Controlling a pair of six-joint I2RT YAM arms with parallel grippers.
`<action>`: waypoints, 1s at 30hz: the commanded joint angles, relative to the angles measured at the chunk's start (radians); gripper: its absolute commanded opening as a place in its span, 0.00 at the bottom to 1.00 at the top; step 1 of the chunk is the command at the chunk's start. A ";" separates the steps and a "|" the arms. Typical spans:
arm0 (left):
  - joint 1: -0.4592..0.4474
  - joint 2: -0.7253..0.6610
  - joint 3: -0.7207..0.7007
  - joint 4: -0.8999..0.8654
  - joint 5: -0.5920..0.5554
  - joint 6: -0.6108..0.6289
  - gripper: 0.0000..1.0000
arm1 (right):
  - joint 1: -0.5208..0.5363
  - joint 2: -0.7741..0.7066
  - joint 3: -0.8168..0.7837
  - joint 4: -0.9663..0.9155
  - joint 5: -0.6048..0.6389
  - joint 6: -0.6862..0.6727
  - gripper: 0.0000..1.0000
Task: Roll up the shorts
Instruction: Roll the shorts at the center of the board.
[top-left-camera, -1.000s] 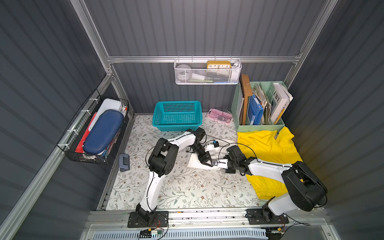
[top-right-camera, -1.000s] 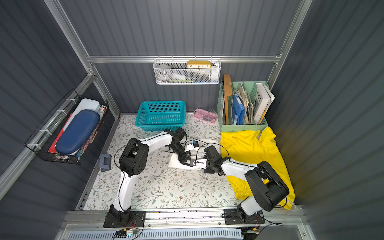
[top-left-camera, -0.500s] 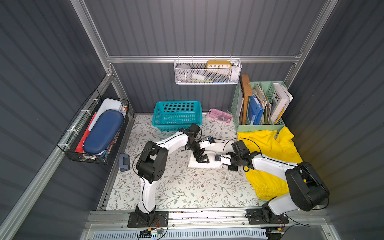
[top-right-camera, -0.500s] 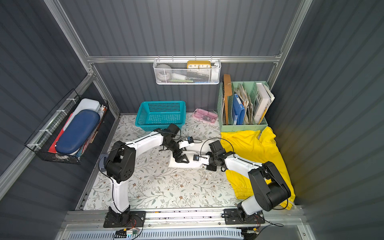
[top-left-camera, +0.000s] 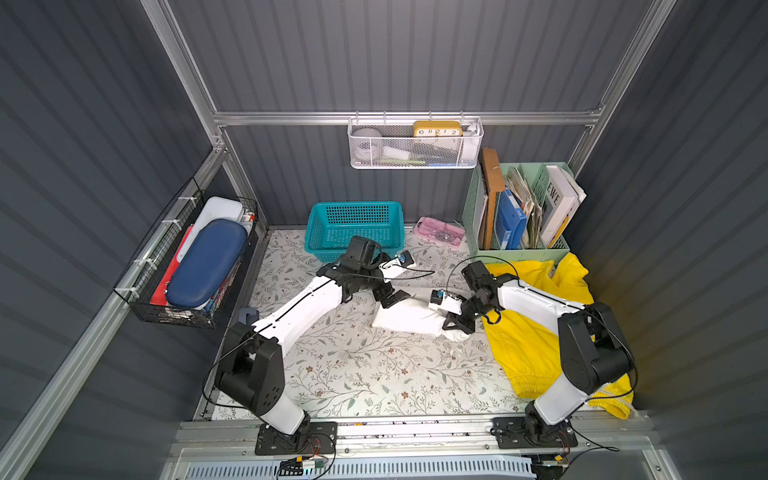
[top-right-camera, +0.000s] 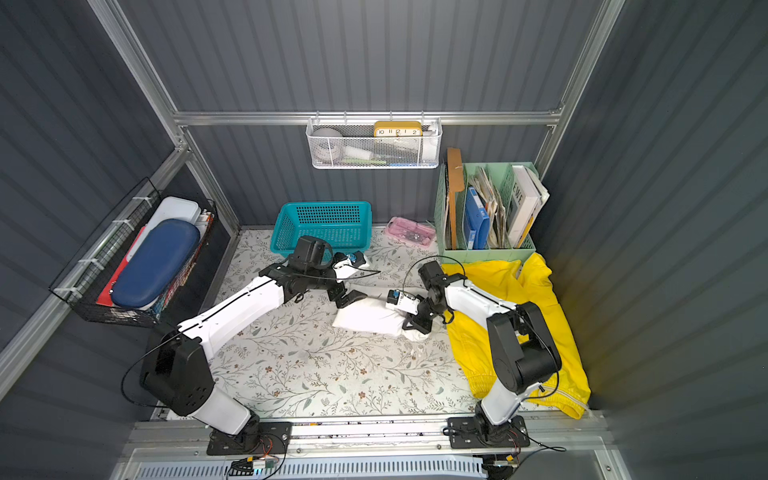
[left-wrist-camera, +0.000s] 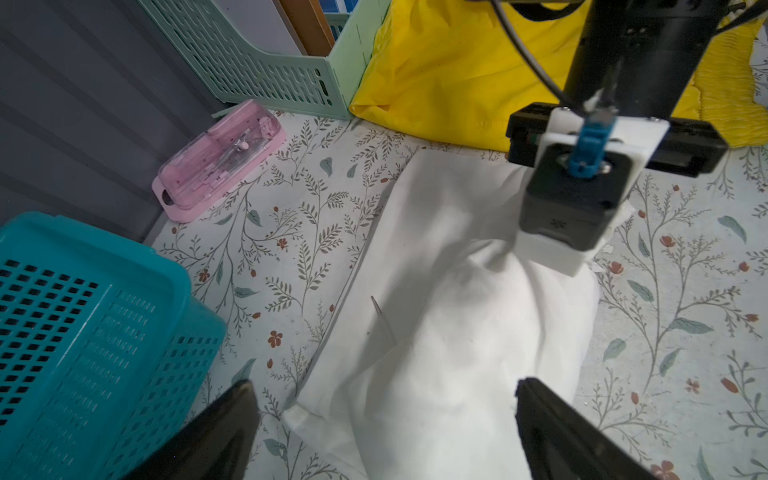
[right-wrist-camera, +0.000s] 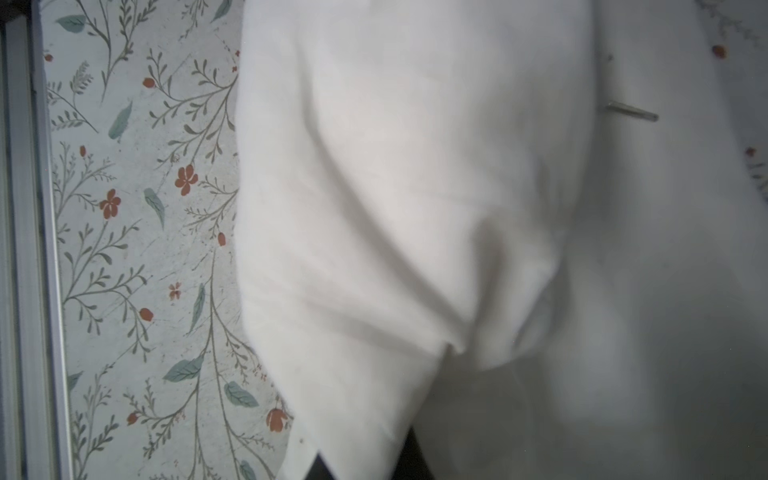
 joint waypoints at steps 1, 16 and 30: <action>-0.003 -0.021 -0.048 0.085 -0.056 0.042 1.00 | -0.026 0.089 0.111 -0.221 -0.118 0.084 0.00; -0.231 0.005 -0.253 0.314 -0.154 0.168 1.00 | -0.073 0.342 0.358 -0.554 -0.244 0.089 0.00; -0.255 0.156 -0.238 0.310 -0.180 0.157 1.00 | -0.083 0.344 0.342 -0.561 -0.235 0.055 0.00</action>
